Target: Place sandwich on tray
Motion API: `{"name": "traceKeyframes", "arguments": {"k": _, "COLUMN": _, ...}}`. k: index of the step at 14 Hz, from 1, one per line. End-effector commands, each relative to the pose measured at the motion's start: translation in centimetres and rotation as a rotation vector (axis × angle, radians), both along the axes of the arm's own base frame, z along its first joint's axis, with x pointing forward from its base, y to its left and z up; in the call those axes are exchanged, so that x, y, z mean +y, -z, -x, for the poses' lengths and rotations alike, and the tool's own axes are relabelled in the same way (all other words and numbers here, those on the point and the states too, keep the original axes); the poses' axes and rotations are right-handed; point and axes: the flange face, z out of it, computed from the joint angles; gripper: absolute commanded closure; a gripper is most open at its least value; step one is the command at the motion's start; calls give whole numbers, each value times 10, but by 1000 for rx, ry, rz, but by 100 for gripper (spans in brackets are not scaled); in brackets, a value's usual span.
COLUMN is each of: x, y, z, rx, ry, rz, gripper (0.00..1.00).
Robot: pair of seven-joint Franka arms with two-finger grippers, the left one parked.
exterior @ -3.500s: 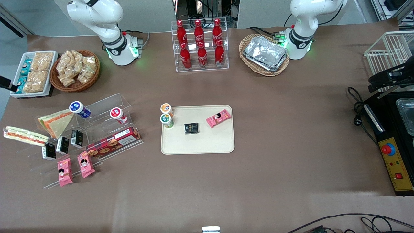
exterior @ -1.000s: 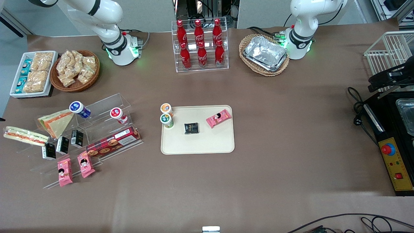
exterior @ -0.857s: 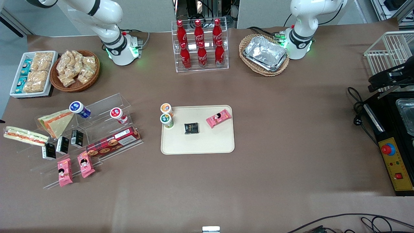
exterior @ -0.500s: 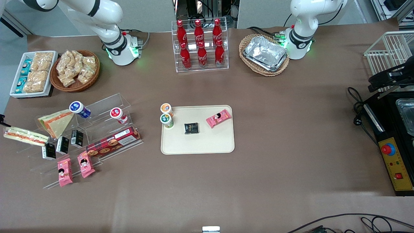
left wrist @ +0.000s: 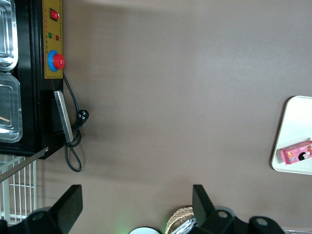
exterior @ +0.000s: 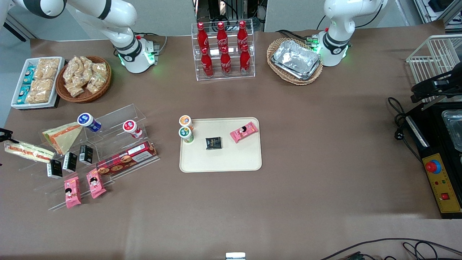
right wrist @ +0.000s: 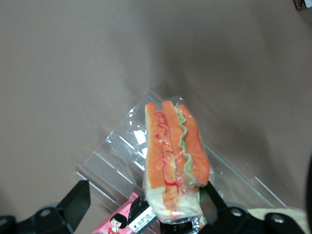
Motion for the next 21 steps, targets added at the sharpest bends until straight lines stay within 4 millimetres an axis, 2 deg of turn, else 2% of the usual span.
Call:
{"name": "traceKeyframes", "arguments": {"k": 1, "x": -3, "y": 17, "z": -5, "rx": 1, "ry": 44, "rz": -26, "gripper": 0}}
{"name": "traceKeyframes", "arguments": {"k": 4, "x": -3, "y": 20, "z": -6, "rx": 5, "ry": 42, "rz": -28, "gripper": 0}}
{"name": "traceKeyframes", "arguments": {"k": 9, "x": -4, "y": 36, "z": -6, "rx": 8, "ry": 61, "rz": -58, "gripper": 1}}
{"name": "traceKeyframes", "arguments": {"k": 10, "x": -4, "y": 35, "z": -7, "rx": 7, "ry": 59, "rz": -58, "gripper": 9}}
{"name": "traceKeyframes", "arguments": {"k": 11, "x": -3, "y": 36, "z": -7, "rx": 8, "ry": 53, "rz": -58, "gripper": 27}}
{"name": "traceKeyframes", "arguments": {"k": 12, "x": -3, "y": 36, "z": -7, "rx": 7, "ry": 44, "rz": -58, "gripper": 39}}
{"name": "traceKeyframes", "arguments": {"k": 13, "x": -3, "y": 36, "z": -7, "rx": 8, "ry": 42, "rz": -57, "gripper": 45}}
{"name": "traceKeyframes", "arguments": {"k": 15, "x": -3, "y": 38, "z": -6, "rx": 16, "ry": 2, "rz": -54, "gripper": 63}}
{"name": "traceKeyframes", "arguments": {"k": 17, "x": -1, "y": 38, "z": -6, "rx": 19, "ry": -37, "rz": -57, "gripper": 72}}
{"name": "traceKeyframes", "arguments": {"k": 19, "x": -4, "y": 34, "z": -4, "rx": 13, "ry": -68, "rz": -54, "gripper": 73}}
{"name": "traceKeyframes", "arguments": {"k": 21, "x": -4, "y": 13, "z": -3, "rx": -18, "ry": -107, "rz": -44, "gripper": 83}}
